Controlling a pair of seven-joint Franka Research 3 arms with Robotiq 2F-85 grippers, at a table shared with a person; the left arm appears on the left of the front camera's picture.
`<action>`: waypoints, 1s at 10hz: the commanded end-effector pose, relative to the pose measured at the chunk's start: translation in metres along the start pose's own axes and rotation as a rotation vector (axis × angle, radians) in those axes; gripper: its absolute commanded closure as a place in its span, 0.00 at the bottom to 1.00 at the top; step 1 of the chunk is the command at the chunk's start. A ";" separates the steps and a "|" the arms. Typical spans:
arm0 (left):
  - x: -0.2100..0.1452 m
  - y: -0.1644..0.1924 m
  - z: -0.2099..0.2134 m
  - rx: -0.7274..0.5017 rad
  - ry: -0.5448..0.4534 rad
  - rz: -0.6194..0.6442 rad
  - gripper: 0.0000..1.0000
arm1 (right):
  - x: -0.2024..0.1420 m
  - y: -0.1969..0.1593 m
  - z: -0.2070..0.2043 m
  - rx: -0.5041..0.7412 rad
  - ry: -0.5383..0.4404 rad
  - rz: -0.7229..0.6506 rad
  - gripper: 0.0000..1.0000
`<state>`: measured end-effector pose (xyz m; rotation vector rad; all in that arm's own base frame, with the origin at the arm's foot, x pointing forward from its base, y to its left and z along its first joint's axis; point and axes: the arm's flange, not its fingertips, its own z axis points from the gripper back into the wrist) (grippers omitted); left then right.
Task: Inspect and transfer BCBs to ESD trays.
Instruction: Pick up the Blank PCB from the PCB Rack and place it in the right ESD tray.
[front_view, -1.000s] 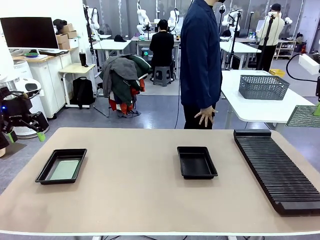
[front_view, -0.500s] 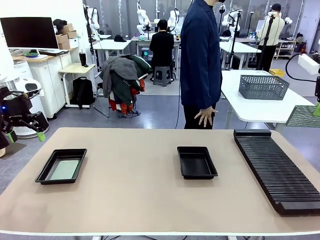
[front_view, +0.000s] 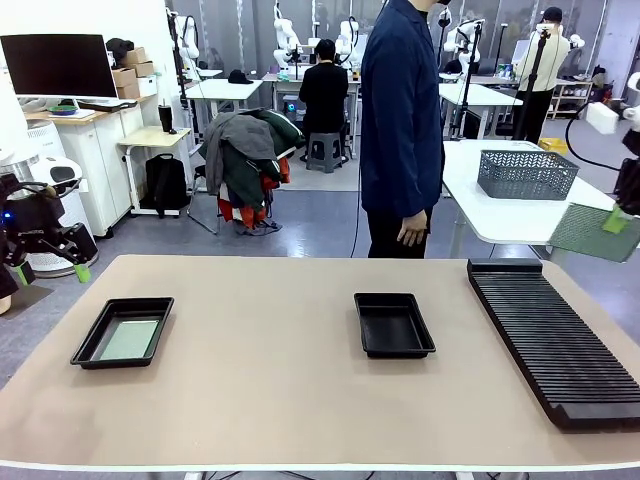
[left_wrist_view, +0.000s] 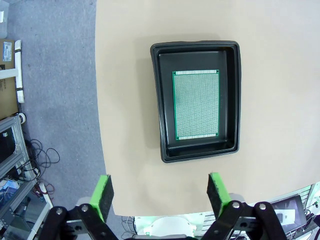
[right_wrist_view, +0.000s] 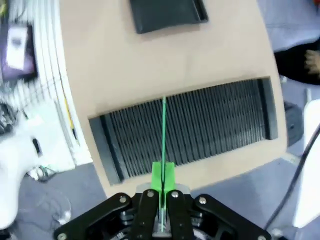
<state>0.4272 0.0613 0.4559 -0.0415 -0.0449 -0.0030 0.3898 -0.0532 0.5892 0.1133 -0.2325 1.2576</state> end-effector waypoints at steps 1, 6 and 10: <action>-0.001 -0.001 -0.003 -0.008 -0.007 0.005 0.00 | 0.028 -0.032 -0.001 0.104 -0.138 -0.330 0.98; -0.001 -0.001 -0.003 -0.008 -0.007 0.005 0.00 | 0.041 -0.055 -0.066 0.519 -0.290 -0.944 0.98; -0.001 -0.001 -0.003 -0.008 -0.007 0.005 0.00 | 0.064 -0.038 -0.128 0.651 -0.427 -1.176 0.98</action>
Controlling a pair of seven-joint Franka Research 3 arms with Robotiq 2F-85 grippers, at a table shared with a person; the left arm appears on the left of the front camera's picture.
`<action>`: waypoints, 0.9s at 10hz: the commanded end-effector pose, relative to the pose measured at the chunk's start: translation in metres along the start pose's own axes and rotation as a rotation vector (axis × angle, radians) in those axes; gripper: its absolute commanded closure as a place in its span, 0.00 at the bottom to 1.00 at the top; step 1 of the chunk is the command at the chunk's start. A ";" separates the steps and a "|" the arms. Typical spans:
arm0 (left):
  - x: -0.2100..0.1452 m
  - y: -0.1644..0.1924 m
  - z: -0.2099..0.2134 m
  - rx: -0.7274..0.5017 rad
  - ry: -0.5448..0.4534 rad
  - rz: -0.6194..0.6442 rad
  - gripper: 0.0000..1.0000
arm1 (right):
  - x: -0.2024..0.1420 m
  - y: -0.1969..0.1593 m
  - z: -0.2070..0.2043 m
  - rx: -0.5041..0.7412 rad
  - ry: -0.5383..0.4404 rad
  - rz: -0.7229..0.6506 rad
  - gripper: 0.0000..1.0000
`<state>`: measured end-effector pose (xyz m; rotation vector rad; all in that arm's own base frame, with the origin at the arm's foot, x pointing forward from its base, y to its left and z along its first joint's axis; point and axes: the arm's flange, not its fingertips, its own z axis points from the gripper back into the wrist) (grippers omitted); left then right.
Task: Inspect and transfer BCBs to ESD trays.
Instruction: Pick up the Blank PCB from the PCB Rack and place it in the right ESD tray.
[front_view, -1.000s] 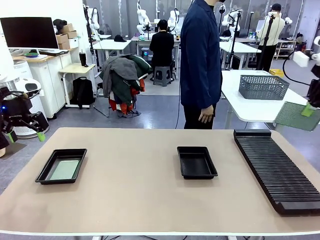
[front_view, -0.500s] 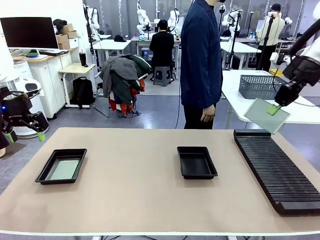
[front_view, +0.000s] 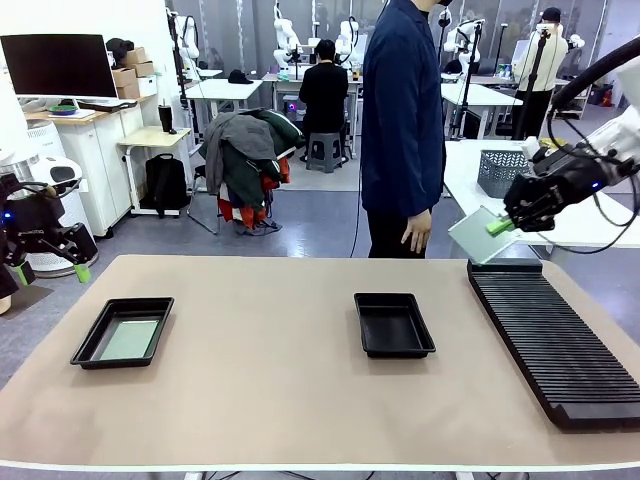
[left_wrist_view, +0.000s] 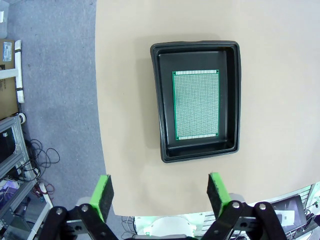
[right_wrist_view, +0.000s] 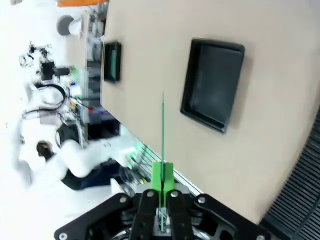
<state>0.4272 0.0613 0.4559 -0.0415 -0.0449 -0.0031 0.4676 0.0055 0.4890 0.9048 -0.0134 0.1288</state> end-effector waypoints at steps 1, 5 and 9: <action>-0.001 0.000 -0.003 -0.008 -0.007 0.005 0.00 | -0.012 0.003 -0.032 0.050 -0.106 -0.025 0.98; -0.001 0.000 -0.003 -0.008 -0.007 0.005 0.00 | -0.018 -0.012 -0.099 0.045 -0.193 -0.042 0.98; -0.001 0.000 -0.003 -0.008 -0.007 0.005 0.00 | -0.007 -0.035 -0.153 0.052 -0.221 -0.029 0.98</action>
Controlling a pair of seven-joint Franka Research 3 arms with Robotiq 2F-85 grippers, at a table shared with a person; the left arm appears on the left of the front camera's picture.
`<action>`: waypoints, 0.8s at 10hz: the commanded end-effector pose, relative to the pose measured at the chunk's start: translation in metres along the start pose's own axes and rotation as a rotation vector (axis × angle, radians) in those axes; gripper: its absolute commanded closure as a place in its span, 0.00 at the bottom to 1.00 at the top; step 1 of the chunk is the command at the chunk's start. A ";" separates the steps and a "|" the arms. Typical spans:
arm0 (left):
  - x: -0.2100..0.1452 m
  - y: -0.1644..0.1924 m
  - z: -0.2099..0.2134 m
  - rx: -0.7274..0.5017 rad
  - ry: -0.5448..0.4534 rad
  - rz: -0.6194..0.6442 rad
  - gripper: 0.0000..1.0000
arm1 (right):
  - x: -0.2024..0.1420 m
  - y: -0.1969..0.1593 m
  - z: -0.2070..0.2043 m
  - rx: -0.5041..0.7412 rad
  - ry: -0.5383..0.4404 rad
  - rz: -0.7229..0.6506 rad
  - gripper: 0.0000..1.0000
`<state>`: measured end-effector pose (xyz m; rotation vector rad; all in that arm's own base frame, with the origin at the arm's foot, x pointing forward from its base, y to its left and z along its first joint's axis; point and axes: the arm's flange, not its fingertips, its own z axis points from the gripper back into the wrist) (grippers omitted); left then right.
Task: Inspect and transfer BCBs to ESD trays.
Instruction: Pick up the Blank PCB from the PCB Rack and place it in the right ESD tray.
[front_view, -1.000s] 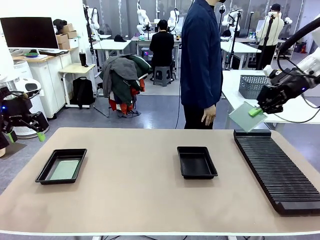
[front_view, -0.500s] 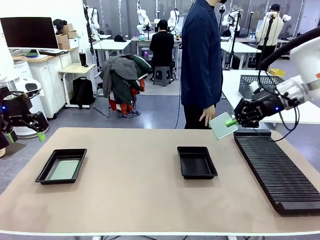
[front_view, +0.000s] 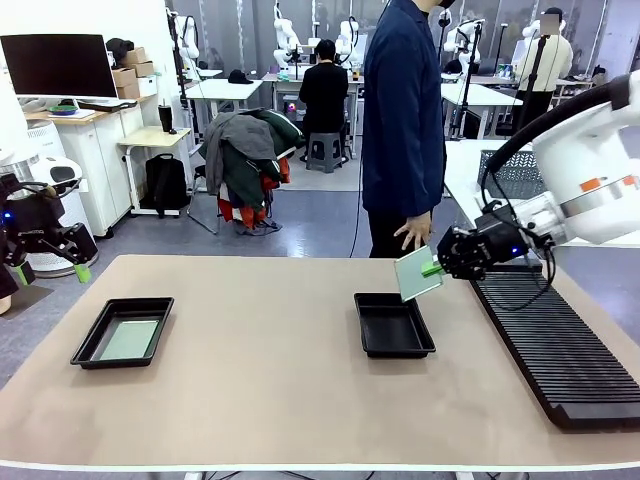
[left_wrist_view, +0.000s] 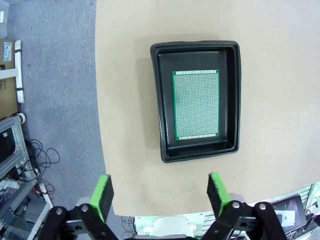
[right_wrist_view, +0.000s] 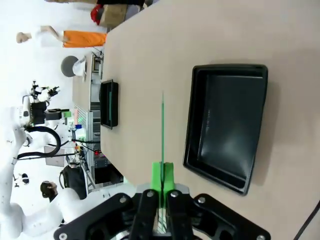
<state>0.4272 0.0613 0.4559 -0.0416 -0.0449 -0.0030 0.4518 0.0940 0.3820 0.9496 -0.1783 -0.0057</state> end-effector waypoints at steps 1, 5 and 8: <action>-0.001 -0.001 -0.003 -0.008 -0.007 0.005 0.00 | 0.004 -0.012 -0.027 0.021 -0.013 0.011 0.98; -0.001 -0.001 -0.003 -0.008 -0.007 0.005 0.00 | 0.013 -0.028 -0.060 -0.005 -0.019 0.016 0.98; -0.001 -0.001 -0.003 -0.008 -0.007 0.005 0.00 | 0.018 -0.037 -0.079 -0.010 0.010 -0.002 0.98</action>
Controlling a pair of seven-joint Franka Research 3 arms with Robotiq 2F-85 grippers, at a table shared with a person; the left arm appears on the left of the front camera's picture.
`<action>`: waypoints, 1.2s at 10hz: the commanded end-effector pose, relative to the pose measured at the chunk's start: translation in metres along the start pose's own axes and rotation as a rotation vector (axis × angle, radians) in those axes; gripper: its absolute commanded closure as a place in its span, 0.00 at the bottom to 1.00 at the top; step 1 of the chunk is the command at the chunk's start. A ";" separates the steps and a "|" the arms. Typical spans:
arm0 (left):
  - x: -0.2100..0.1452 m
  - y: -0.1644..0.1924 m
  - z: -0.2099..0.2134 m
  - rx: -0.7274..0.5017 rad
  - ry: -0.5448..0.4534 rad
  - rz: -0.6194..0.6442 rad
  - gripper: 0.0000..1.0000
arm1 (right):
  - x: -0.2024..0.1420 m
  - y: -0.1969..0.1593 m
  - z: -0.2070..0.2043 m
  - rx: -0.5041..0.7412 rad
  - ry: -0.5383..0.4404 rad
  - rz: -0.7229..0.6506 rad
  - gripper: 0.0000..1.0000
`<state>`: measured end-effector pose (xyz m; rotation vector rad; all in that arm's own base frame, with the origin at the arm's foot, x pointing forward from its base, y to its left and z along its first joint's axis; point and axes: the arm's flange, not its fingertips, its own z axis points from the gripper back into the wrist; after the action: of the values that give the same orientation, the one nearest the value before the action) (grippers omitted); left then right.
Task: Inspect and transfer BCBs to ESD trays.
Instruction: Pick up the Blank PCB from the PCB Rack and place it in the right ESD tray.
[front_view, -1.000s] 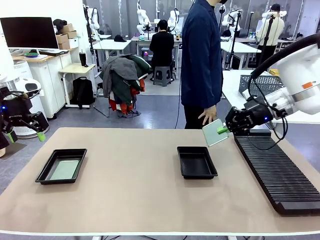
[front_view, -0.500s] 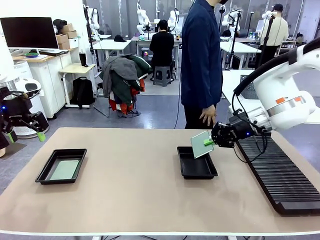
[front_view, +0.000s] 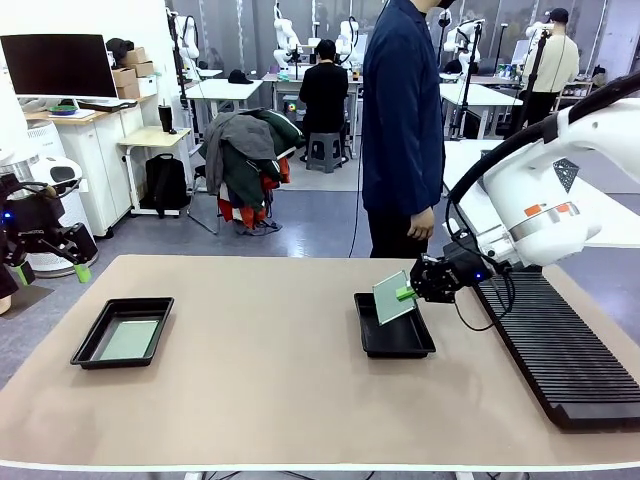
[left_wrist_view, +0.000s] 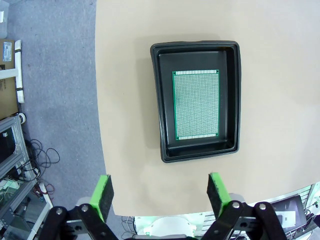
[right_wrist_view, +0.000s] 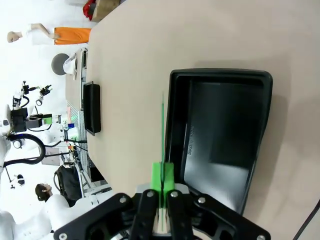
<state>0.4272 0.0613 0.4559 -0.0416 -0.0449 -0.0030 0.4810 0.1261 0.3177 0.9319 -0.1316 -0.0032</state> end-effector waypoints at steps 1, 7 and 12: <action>-0.001 -0.001 -0.003 -0.008 -0.007 0.005 0.00 | 0.002 -0.004 -0.016 0.010 -0.029 0.012 0.98; -0.001 -0.001 -0.003 -0.008 -0.007 0.005 0.00 | 0.000 -0.013 -0.036 -0.047 0.007 -0.003 0.98; -0.001 -0.001 -0.003 -0.008 -0.007 0.005 0.00 | 0.000 -0.015 -0.045 -0.082 0.029 -0.022 0.98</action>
<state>0.4272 0.0613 0.4559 -0.0416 -0.0449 -0.0031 0.4836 0.1473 0.2802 0.8816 -0.0845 -0.0050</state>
